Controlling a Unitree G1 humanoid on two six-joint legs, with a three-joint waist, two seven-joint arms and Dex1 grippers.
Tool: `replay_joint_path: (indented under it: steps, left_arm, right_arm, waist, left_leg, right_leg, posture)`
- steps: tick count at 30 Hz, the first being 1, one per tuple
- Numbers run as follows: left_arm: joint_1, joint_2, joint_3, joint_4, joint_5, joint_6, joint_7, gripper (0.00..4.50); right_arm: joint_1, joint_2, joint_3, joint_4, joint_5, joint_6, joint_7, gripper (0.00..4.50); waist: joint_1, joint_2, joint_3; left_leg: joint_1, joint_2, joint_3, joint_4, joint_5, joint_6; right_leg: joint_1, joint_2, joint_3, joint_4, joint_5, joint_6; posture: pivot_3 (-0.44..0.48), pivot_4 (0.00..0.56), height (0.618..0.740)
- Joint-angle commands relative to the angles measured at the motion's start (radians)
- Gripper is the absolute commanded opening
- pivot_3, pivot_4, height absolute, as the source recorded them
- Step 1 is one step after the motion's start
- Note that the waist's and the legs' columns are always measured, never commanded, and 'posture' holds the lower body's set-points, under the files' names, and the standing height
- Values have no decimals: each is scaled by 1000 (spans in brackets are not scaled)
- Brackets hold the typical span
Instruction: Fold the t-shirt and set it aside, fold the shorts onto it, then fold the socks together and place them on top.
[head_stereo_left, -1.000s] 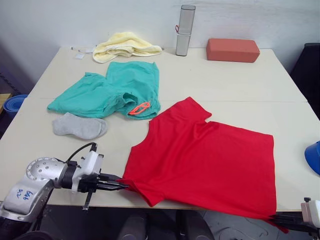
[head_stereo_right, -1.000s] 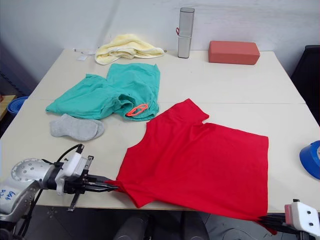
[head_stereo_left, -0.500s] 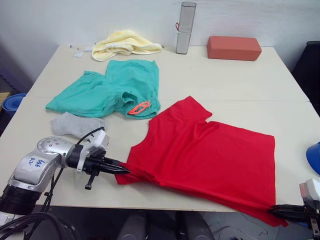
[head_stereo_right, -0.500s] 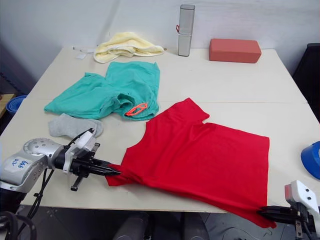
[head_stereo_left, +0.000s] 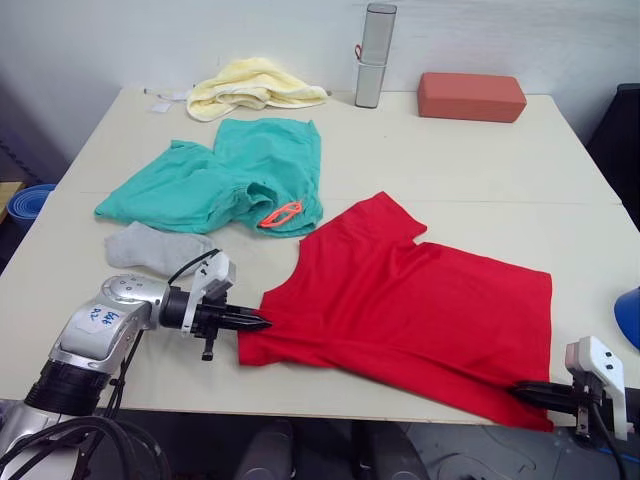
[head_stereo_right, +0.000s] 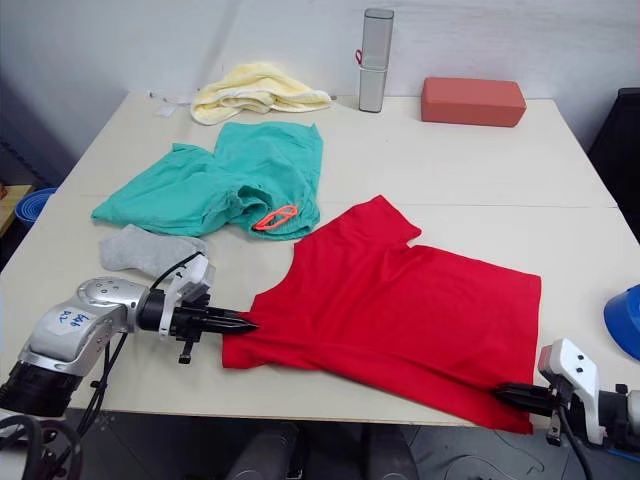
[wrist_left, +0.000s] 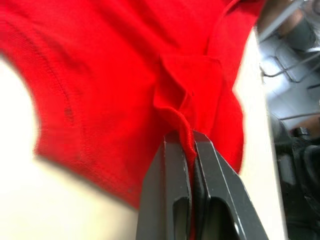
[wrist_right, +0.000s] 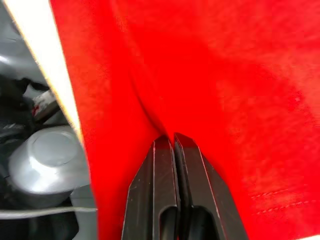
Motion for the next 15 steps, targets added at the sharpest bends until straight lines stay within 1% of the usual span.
replay_joint_path:
  steps: [1, 2, 4, 5, 8, 9, 10, 12, 13, 15]
  left_arm:
    - [4, -19, 50, -2, 15, -42, 51, 961]
    - [6, -25, 57, 0, 22, -53, 66, 1217]
    - [8, -35, 68, 6, 34, -73, 90, 1926]
    - [7, -41, 76, 15, 43, -84, 106, 2153]
    - [11, -58, 104, 36, 72, -164, 141, 3060]
    - [15, -58, 114, 39, 70, -174, 142, 3392]
    - [22, -62, 136, 41, 66, -221, 133, 3689]
    - [47, -69, 192, 21, 13, -304, 71, 4318]
    - [62, -71, 211, 6, -12, -335, 35, 4335]
    - [94, -61, 210, -24, -30, -384, -41, 4335]
  right_arm:
    - [7, 5, -50, -3, 10, -8, -1, 628]
    - [12, 7, -61, -6, 13, -17, 1, 899]
    - [14, 13, -85, -8, 19, -18, -7, 1683]
    - [13, 19, -103, -8, 18, -35, -13, 1955]
    - [26, 25, -163, -18, 21, -44, -24, 2942]
    - [32, 28, -179, -23, 16, -58, -23, 3306]
    - [34, 34, -209, -39, 26, -59, -29, 3624]
    - [34, 48, -279, -116, 82, -33, -41, 4323]
    - [40, 55, -301, -165, 114, -11, -39, 4468]
    - [63, 65, -320, -258, 168, 36, -36, 4468]
  waist:
    - [0, 0, 0]
    - [0, 0, 0]
    - [0, 0, 0]
    - [0, 0, 0]
    - [0, 0, 0]
    - [0, 0, 0]
    - [0, 0, 0]
    - [-1, 0, 0]
    - [-3, 0, 0]
    - [-5, 1, 0]
  left_leg:
    - [0, 0, 0, 0, 0, 0]
    - [0, 0, 0, 1, 0, 0]
    - [0, 0, 0, 1, 0, 0]
    - [0, 0, 0, 1, 0, 0]
    - [1, 0, 0, 1, 0, -1]
    - [1, 0, 0, 1, 1, -1]
    - [1, 0, 0, 1, 1, -1]
    - [1, 0, 0, 1, 1, -1]
    - [1, 0, 0, 1, 1, -2]
    - [1, 0, 0, 0, 2, -3]
  right_leg:
    - [0, 0, 0, 0, 0, 0]
    - [0, 0, 0, 1, 0, 0]
    - [0, 0, 0, 2, 0, 0]
    - [0, 0, 0, 2, 0, 0]
    - [0, 0, 0, 3, 0, 0]
    - [0, 0, 0, 3, 0, 0]
    - [0, 0, 0, 3, 0, 0]
    - [0, 0, 0, 3, 0, 0]
    - [-1, 0, 0, 3, 0, 0]
    - [-1, 0, 0, 3, 0, 0]
  posture:
    - [0, 150, 740]
    - [0, 150, 740]
    - [0, 150, 740]
    - [0, 150, 740]
    - [0, 150, 740]
    - [0, 150, 740]
    - [0, 150, 740]
    - [0, 150, 740]
    - [0, 150, 740]
    - [0, 150, 740]
